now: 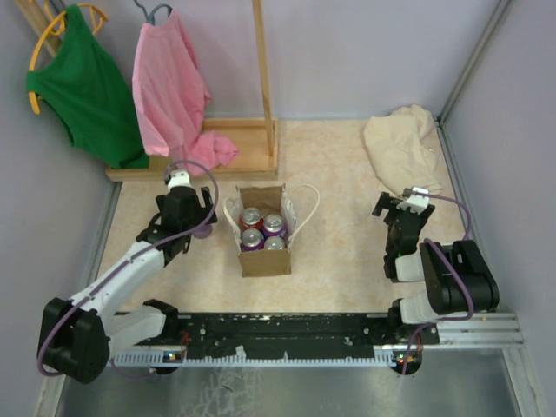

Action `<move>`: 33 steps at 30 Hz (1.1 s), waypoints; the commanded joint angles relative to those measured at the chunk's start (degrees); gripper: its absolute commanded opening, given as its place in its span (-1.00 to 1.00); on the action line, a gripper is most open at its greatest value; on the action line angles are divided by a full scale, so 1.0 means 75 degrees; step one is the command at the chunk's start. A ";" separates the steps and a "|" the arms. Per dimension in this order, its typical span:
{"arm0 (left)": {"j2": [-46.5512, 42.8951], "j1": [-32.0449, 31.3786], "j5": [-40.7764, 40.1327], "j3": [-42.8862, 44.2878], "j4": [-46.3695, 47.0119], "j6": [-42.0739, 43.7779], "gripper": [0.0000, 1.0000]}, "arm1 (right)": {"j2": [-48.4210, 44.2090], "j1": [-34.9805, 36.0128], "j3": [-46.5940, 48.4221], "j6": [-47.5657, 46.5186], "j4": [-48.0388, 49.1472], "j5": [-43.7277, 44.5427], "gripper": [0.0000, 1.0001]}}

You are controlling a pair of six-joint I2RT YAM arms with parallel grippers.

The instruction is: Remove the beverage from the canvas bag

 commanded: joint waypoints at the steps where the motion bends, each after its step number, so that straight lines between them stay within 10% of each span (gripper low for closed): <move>1: -0.0265 0.0041 -0.0152 0.0306 0.0236 -0.0009 0.99 | 0.0021 -0.0032 0.0049 -0.0070 0.0320 0.0000 0.98; 16: -0.1403 0.0023 0.1380 0.2845 -0.0913 0.0760 0.99 | 0.0019 -0.0034 0.0049 -0.0069 0.0320 -0.0001 0.99; 24: -0.0345 -0.0058 0.4163 0.4395 -0.1802 0.0977 0.75 | 0.0022 -0.0036 0.0048 -0.0073 0.0323 0.0002 0.98; 33: 0.1203 -0.1308 0.4391 0.5338 -0.2984 0.2465 0.68 | 0.0018 -0.0037 0.0044 -0.0071 0.0328 0.0005 0.99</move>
